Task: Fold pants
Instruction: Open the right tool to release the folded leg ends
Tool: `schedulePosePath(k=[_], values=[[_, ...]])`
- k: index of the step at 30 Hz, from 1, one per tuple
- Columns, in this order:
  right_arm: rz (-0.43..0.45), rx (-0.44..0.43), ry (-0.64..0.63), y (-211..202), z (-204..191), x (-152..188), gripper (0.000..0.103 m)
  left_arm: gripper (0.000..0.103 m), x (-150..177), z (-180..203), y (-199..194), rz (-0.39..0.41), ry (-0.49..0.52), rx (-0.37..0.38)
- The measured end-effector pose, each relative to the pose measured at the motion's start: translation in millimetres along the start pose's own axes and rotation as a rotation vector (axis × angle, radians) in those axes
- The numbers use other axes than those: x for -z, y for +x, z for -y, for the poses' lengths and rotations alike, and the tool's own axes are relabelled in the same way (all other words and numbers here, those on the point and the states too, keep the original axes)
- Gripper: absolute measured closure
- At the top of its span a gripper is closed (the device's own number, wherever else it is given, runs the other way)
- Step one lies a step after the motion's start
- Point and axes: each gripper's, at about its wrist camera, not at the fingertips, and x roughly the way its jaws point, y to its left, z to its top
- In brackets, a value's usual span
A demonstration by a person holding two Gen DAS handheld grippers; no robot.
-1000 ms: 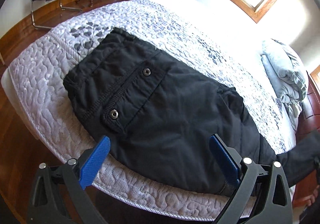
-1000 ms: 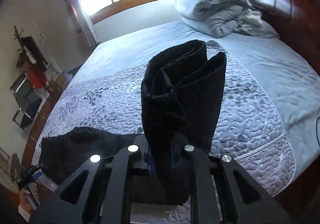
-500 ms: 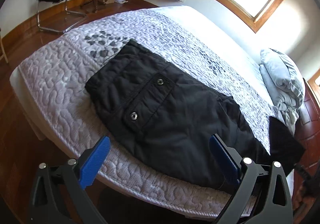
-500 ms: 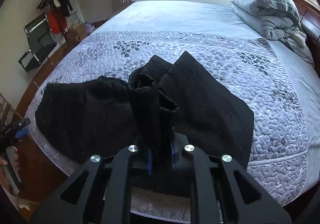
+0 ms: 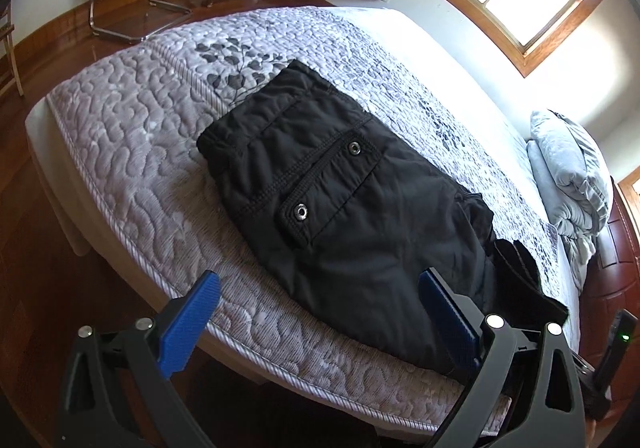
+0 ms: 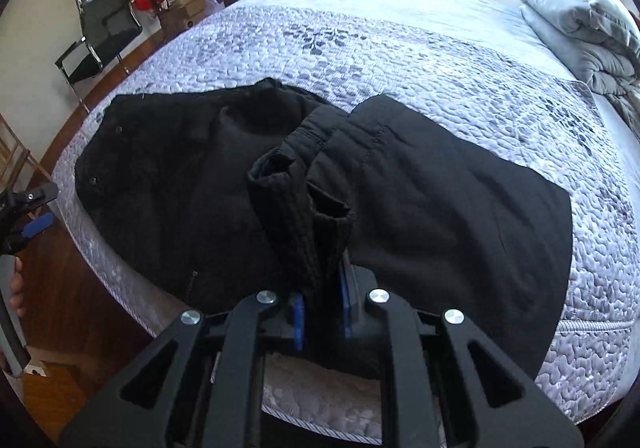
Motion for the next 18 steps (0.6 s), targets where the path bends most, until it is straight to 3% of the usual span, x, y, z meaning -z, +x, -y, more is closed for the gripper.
schedulePosePath(k=[6,8,9,10,11,15,18], values=[[-0.068,0.042,-0.045,37.4,-13.0,7.7,0.088,0.004,4.3,-7.1,5.8,-0.023,-0.029,0.004],[-0.083,0.024,-0.062,43.0,-16.0,11.9,0.073,0.004,5.3,-7.9,7.5,-0.031,-0.033,0.004],[-0.078,0.004,-0.063,43.0,-17.4,12.5,0.068,0.004,6.1,-8.3,8.3,-0.035,-0.034,0.003],[-0.081,-0.035,-0.061,40.7,-17.6,13.3,0.051,0.004,6.6,-8.5,8.7,-0.037,-0.034,0.001],[-0.081,-0.072,-0.051,37.2,-16.9,14.5,0.042,0.004,6.8,-8.5,8.9,-0.039,-0.034,0.001],[-0.044,-0.225,0.052,9.7,-0.1,18.1,0.042,0.004,8.0,-9.3,10.0,-0.047,-0.039,0.003],[0.006,-0.251,0.127,-10.8,17.3,19.1,0.036,0.004,8.3,-9.4,10.9,-0.05,-0.044,0.009]])
